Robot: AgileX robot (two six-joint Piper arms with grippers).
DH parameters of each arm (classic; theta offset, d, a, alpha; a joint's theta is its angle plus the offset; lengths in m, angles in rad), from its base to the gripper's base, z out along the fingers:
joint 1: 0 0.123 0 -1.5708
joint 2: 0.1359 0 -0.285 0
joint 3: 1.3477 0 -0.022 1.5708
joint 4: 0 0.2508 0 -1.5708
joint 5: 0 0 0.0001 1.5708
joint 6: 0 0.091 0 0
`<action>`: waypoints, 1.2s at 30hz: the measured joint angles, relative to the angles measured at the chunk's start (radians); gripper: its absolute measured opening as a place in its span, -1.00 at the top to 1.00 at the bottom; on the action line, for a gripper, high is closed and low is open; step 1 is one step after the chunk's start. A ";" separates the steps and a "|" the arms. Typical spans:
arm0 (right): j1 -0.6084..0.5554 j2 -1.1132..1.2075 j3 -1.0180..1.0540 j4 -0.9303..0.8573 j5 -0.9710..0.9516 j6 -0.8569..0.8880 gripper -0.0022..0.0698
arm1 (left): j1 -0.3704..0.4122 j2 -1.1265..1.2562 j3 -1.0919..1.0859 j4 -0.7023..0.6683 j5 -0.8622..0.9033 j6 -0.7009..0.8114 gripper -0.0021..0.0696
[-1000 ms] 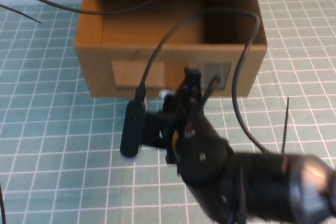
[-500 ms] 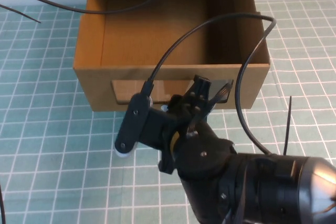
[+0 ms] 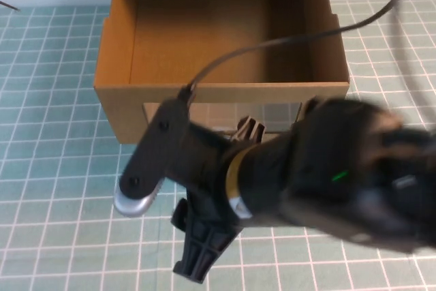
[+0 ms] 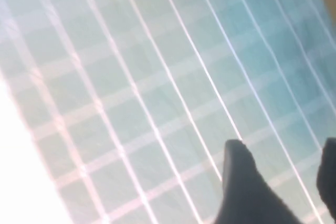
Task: Open the shoe box
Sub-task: 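Pull the top drawer of the cardboard box fully open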
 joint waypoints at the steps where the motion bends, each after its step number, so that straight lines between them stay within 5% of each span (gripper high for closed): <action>1: 0.000 -0.025 -0.013 0.042 0.000 -0.031 0.16 | 0.000 -0.024 0.000 0.019 0.014 -0.013 0.96; 4: 0.000 -0.091 -0.049 0.094 0.000 -0.073 0.28 | 0.000 -0.098 -0.002 0.079 0.067 -0.050 0.96; 10: -0.002 -0.207 -0.140 0.055 -0.008 -0.084 0.84 | 0.000 -0.264 -0.004 0.143 0.129 -0.075 0.96; 15: -0.061 -0.230 -0.266 0.002 -0.009 -0.086 0.96 | 0.000 -0.429 -0.008 0.156 0.159 -0.075 0.96; 21: -0.315 -0.222 -0.292 0.000 0.015 -0.086 0.97 | 0.000 -0.631 0.056 0.218 0.161 -0.066 0.96; 27: -0.637 -0.250 -0.197 0.161 -0.038 -0.113 0.97 | 0.000 -0.907 0.403 0.339 0.118 -0.058 0.96; 36: -0.924 -0.503 0.244 0.563 -0.384 -0.360 0.98 | 0.000 -1.354 1.107 0.366 -0.332 -0.086 0.96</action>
